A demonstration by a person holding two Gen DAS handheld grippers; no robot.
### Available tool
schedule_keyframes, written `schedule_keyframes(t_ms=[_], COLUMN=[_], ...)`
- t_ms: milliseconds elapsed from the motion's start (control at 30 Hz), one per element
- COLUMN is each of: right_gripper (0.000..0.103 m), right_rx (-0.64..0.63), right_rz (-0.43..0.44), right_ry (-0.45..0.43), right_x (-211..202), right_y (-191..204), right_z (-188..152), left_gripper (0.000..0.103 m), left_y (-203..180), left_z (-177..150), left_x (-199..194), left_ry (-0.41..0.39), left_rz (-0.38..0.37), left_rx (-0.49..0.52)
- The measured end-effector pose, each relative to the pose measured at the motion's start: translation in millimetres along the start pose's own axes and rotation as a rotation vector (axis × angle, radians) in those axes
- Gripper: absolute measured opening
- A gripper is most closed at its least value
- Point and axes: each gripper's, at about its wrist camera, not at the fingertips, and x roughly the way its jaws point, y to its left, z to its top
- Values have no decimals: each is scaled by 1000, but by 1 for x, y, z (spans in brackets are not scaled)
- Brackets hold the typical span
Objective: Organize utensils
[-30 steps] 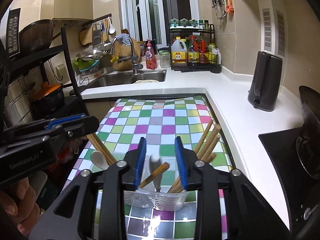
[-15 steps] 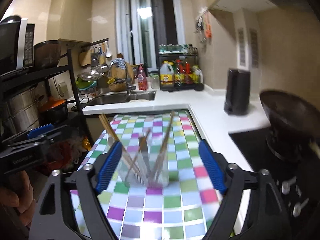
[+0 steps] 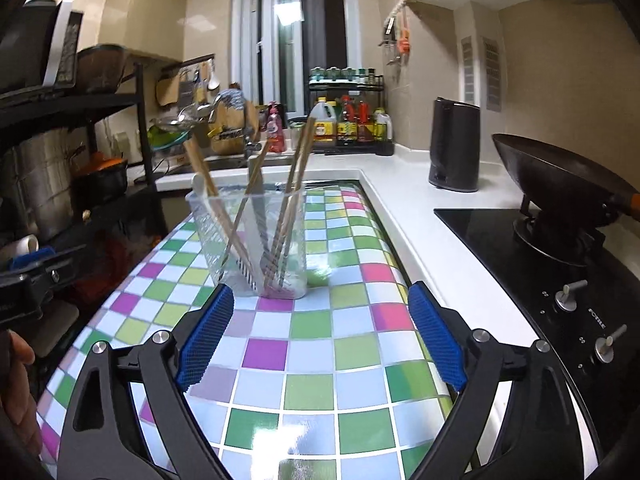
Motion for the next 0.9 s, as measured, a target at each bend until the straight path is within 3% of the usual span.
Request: schedule_keyframes(t_ms=[133,367,900], right_gripper=[88,89,89], right_rx=[-2,-28,-30], right_rz=[17,21,5], right_ry=[12,-1,18], right_x=[-4,-7,-1], right_y=[7,11,8], right_z=[-8,-10,-12], left_gripper=[96,96,96], left_y=[-1,0,3], left_z=[-17,-44,-49], left_x=[-2,9,11], left_ry=[-18,55,67], left_rz=[9,20,26], left_rx=[-6,6,7])
